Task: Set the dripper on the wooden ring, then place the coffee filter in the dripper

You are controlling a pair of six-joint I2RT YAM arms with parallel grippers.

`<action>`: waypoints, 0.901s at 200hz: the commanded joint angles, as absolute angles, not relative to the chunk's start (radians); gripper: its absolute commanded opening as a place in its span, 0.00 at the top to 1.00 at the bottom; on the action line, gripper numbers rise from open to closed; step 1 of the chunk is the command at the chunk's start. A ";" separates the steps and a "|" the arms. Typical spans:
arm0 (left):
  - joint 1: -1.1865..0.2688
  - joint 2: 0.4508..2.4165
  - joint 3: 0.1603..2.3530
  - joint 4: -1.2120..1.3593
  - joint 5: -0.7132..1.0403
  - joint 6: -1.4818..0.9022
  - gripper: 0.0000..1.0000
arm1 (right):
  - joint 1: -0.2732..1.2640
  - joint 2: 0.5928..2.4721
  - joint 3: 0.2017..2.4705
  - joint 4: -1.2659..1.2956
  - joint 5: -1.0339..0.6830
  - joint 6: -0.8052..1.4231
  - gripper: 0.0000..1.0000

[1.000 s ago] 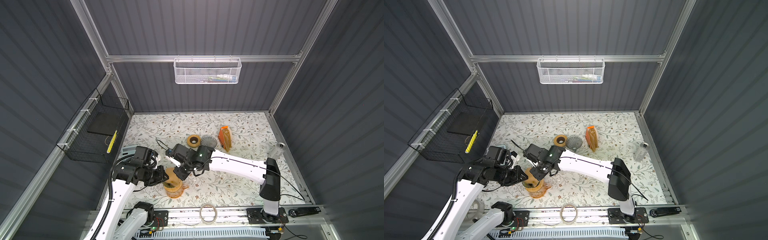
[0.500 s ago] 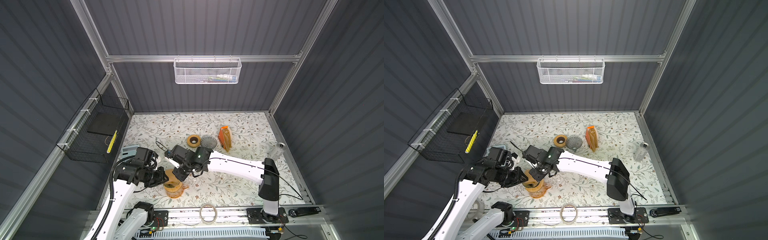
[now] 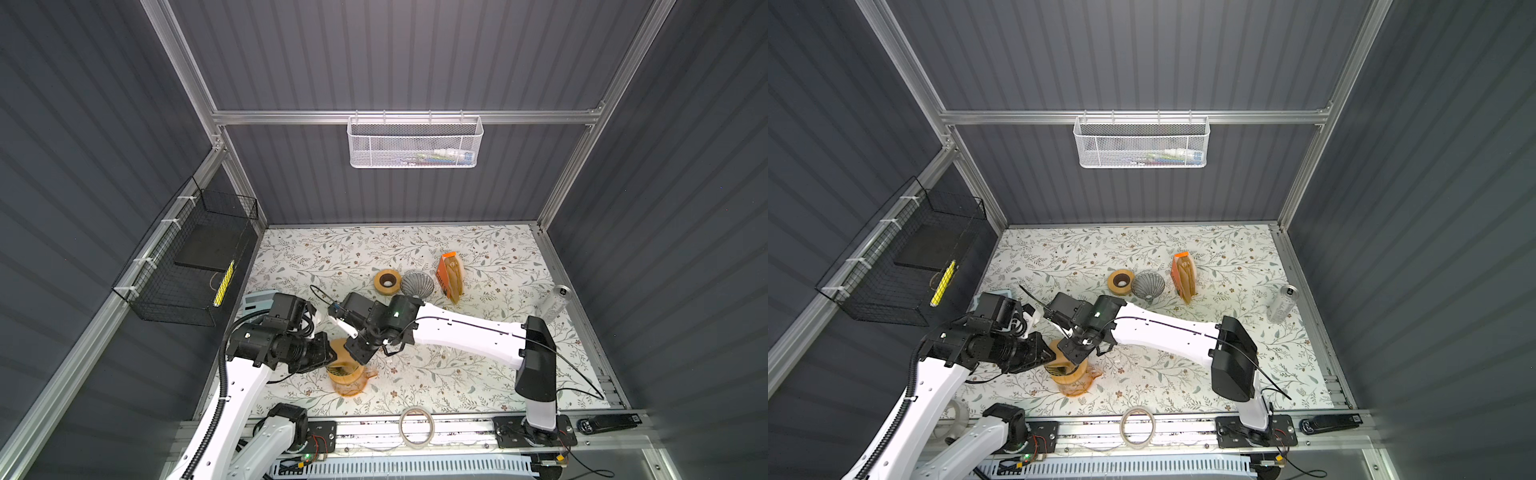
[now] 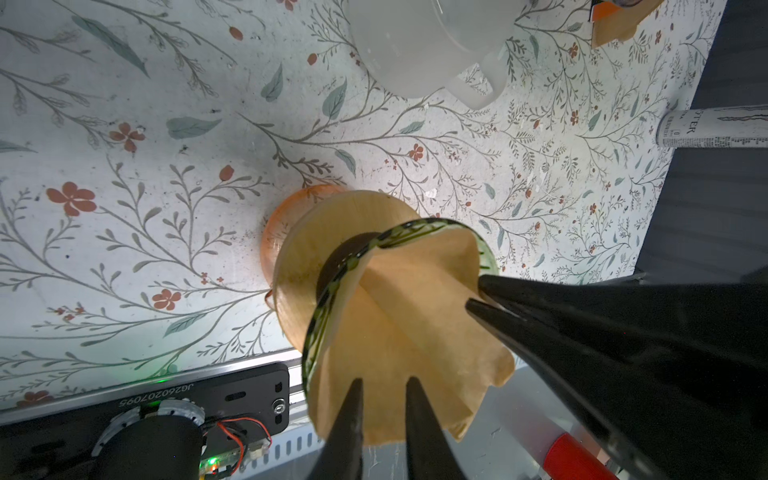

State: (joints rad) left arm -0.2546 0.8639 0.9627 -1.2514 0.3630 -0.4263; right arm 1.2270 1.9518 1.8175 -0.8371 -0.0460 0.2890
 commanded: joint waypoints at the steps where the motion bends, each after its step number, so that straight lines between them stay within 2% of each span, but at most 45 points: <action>1: -0.255 0.870 1.006 -1.253 0.363 -0.407 0.79 | 1.233 1.937 1.804 -0.832 -0.048 0.302 0.86; 55: -0.255 0.858 0.989 -1.243 0.365 -0.416 0.79 | 1.232 1.945 1.796 -0.836 -0.044 0.305 0.86; 109: -0.255 0.866 1.002 -1.239 0.363 -0.413 0.79 | 1.233 1.902 1.808 -0.835 -0.037 0.305 0.80; 180: -0.255 0.868 1.018 -1.230 0.359 -0.420 0.79 | 1.232 1.884 1.801 -0.820 -0.036 0.307 0.77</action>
